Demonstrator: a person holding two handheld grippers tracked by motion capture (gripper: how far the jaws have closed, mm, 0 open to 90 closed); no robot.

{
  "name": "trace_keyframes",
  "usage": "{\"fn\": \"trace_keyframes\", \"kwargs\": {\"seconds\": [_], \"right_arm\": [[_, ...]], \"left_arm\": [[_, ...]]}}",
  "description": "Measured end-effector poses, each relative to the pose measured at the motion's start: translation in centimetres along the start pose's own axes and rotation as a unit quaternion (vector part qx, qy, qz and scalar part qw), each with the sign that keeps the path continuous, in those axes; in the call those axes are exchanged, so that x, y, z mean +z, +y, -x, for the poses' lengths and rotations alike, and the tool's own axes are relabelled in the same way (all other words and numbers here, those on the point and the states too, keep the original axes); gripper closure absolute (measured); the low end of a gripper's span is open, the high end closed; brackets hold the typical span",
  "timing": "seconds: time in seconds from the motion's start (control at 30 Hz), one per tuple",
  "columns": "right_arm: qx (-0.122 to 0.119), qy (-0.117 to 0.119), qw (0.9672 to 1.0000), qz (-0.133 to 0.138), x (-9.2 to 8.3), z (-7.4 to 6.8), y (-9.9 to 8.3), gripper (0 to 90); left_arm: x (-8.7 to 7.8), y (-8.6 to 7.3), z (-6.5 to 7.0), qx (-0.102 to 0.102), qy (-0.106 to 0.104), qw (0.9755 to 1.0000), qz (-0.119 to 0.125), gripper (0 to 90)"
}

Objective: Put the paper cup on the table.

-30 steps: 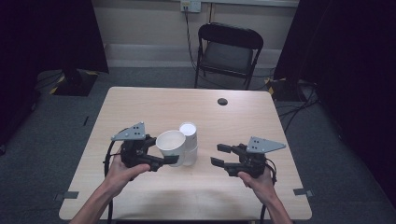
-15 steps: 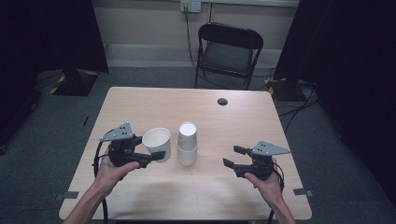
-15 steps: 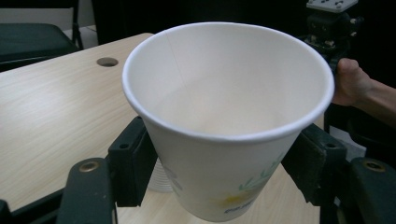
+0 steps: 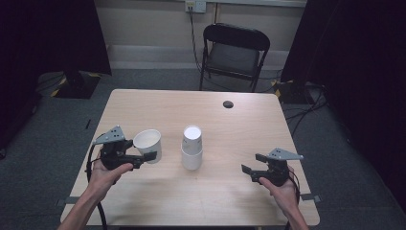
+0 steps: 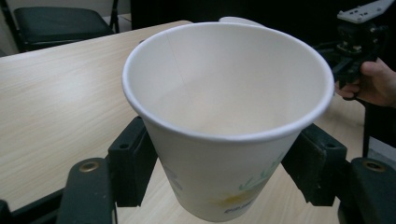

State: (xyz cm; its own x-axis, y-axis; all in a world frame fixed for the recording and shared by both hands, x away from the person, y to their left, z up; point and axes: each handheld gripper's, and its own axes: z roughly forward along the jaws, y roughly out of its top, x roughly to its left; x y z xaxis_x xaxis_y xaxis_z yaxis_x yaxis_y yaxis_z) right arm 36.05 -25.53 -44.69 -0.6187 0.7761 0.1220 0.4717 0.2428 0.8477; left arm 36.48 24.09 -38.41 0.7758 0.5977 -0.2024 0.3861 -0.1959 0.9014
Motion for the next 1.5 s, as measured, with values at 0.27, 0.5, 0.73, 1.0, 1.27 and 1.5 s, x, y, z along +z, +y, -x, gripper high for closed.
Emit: {"fn": "trace_keyframes", "kwargs": {"seconds": [0.27,0.5,0.73,1.0,1.27,1.5], "right_arm": [[0.001,-0.032,0.9977,-0.06,1.2,1.3,-2.0,17.8],[-0.006,-0.061,0.9927,-0.104,1.9,1.6,-3.1,19.7],[-0.001,-0.074,0.9901,-0.119,2.1,1.8,-3.5,17.9],[-0.014,-0.083,0.9885,-0.125,2.5,1.7,-3.8,14.5],[-0.014,-0.084,0.9904,-0.109,2.5,1.7,-4.1,13.5],[-0.015,-0.084,0.9914,-0.099,2.5,1.7,-4.3,13.5]], "left_arm": [[-0.3,-1.1,-1.9,-0.006,0.046,0.9989,-0.002,31.8],[-0.4,-2.3,-3.5,-0.026,0.074,0.9969,-0.006,31.7],[-0.1,-4.1,-5.4,-0.035,0.1,0.9935,-0.042,31.8],[0.9,-6.5,-7.2,-0.034,0.111,0.9897,-0.083,31.6],[1.7,-7.4,-7.7,-0.033,0.126,0.9866,-0.097,30.7],[2.5,-7.5,-7.7,-0.035,0.124,0.9874,-0.092,29.0]]}}
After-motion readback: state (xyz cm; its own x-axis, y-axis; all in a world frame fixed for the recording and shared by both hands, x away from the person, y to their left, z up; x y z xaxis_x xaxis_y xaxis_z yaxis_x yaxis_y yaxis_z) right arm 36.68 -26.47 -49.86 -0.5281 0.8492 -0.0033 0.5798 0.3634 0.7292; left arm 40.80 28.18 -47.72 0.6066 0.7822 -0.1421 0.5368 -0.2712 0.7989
